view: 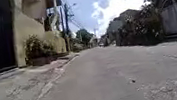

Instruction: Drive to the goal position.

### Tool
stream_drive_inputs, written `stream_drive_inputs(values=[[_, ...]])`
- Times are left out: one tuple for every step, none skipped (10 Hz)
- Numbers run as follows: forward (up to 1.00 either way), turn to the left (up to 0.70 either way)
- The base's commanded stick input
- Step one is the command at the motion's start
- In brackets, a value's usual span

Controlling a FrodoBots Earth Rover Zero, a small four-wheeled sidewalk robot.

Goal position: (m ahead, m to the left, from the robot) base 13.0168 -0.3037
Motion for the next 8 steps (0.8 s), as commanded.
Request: stream_drive_inputs(values=[[1.00,-0.02],[1.00,-0.02],[1.00,-0.02],[1.00,-0.02],[1.00,-0.02],[1.00,-0.02],[1.00,-0.02],[1.00,-0.15]])
